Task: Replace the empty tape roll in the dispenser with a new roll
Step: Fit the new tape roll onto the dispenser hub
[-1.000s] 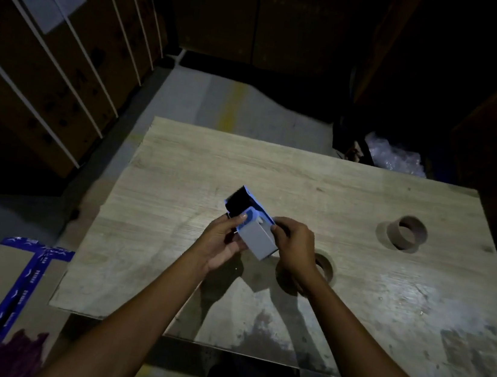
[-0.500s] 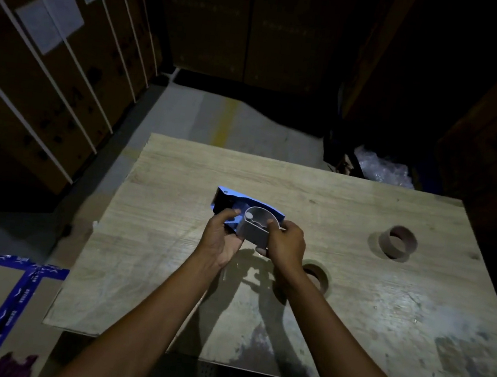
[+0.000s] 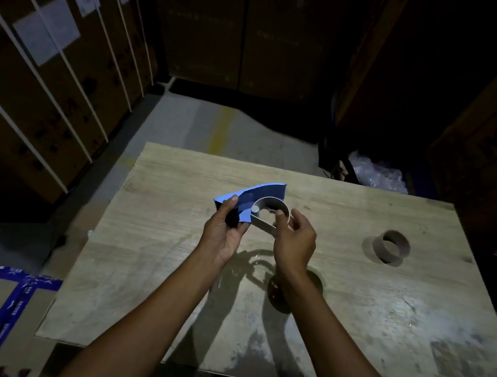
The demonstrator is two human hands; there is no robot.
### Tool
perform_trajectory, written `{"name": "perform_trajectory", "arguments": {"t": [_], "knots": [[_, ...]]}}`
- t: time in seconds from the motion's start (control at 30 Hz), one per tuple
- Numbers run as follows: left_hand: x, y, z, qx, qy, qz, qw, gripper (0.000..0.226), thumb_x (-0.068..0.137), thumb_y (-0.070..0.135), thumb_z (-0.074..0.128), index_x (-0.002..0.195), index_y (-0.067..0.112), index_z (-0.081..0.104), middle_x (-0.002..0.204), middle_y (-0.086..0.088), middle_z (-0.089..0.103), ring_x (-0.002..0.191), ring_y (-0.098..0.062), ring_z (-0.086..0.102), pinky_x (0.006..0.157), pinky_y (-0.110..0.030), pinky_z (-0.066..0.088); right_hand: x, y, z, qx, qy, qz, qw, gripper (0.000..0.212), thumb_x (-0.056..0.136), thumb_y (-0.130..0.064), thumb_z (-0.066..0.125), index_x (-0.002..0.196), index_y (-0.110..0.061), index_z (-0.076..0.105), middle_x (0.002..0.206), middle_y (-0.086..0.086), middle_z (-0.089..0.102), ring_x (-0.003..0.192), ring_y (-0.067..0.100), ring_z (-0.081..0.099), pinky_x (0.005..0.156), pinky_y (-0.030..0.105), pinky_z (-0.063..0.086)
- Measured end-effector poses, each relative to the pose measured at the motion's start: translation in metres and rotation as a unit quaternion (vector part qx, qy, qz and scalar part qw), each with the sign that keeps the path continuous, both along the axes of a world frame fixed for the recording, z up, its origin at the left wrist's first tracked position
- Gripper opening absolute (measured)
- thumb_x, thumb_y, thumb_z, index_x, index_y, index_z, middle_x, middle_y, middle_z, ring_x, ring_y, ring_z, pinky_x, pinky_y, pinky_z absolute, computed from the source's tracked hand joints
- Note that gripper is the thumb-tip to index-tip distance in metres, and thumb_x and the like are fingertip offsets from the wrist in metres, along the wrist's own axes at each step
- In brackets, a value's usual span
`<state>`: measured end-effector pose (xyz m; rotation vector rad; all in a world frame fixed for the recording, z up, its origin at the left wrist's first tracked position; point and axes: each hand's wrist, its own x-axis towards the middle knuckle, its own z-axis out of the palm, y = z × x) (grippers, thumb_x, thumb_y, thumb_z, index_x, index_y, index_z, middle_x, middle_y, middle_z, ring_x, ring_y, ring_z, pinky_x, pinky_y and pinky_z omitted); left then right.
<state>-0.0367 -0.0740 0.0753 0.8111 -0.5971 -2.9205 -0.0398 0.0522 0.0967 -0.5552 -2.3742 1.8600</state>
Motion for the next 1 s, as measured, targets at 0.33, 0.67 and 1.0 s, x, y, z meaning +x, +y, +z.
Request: {"name": "perform_trajectory", "arguments": {"t": [0.33,0.67,1.0], "knots": [[0.002,0.017,-0.013,-0.031,-0.041,-0.036,0.998,0.025,0.09,0.013,0.066,0.114,0.009,0.059,0.111,-0.012,0.063,0.109,-0.031,0.06,0.103,-0.053,0.047,0.028,0.011,-0.029,-0.04,0.005,0.023,0.999,0.031,0.089,-0.029,0.068,0.117,-0.014,0.067,0.103,0.001,0.072,0.096,0.017,0.068,0.088,0.042,0.055],[0.009,0.032,-0.042,-0.003,-0.079,-0.049,0.996,0.027,0.089,0.016,0.067,0.113,0.009,0.058,0.117,-0.012,0.062,0.1,-0.033,0.065,0.081,-0.049,0.059,0.033,0.091,-0.059,0.096,-0.037,0.043,0.994,0.044,0.096,-0.038,0.058,0.131,-0.011,0.058,0.123,0.009,0.066,0.102,0.018,0.062,0.087,0.031,0.049],[0.02,0.031,-0.08,-0.027,-0.173,-0.059,0.983,0.029,0.09,0.019,0.067,0.117,0.012,0.058,0.116,-0.014,0.063,0.114,-0.034,0.061,0.102,-0.047,0.048,0.05,0.154,-0.106,0.391,-0.001,0.229,0.891,0.03,0.085,-0.035,0.071,0.103,-0.011,0.072,0.104,0.007,0.069,0.1,0.027,0.06,0.082,0.036,0.05]]}}
